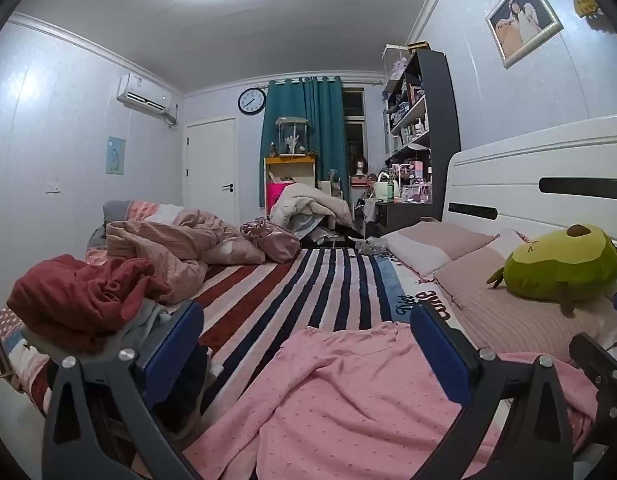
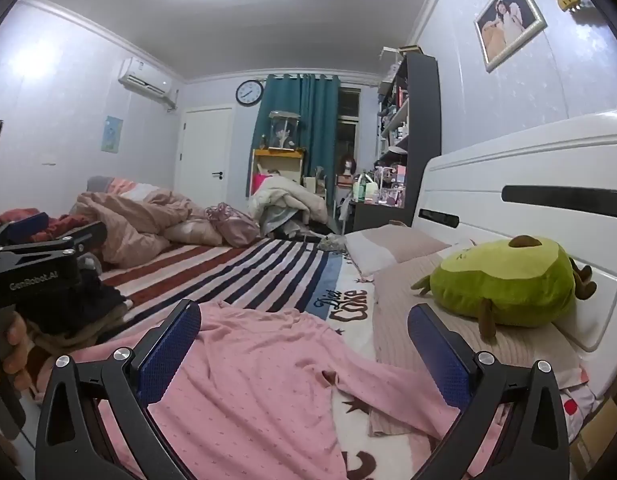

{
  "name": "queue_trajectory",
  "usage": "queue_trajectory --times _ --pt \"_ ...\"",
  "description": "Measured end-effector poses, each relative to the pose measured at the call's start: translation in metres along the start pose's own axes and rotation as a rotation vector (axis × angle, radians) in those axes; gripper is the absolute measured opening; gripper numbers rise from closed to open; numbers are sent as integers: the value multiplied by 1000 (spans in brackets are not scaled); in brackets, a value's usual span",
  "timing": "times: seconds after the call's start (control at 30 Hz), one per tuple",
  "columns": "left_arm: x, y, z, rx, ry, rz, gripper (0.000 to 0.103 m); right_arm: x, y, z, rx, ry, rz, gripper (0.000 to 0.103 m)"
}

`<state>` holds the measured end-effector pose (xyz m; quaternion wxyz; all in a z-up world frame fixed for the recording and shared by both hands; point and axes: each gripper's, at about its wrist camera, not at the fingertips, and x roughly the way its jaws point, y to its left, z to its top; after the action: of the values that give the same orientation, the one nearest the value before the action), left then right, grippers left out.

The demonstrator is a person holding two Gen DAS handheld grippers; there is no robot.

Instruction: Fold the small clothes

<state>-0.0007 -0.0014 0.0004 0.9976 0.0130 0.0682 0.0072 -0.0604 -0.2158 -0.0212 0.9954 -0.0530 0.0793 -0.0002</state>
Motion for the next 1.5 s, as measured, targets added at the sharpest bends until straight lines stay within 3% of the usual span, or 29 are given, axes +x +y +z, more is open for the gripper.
queue_trajectory --times 0.1,0.23,0.4,1.0,1.5 --pt "-1 -4 -1 22 -7 14 102 5 -6 -2 4 -11 3 103" --pt "6 1 -5 -7 15 -40 102 3 7 0 -38 -29 8 103" --pt "6 3 -3 -11 4 -57 102 7 12 4 -34 -26 83 103" --pt "23 6 4 -11 21 -148 102 26 14 19 -38 -32 52 103" --pt "32 16 7 -34 54 -169 102 33 15 21 12 -30 44 103"
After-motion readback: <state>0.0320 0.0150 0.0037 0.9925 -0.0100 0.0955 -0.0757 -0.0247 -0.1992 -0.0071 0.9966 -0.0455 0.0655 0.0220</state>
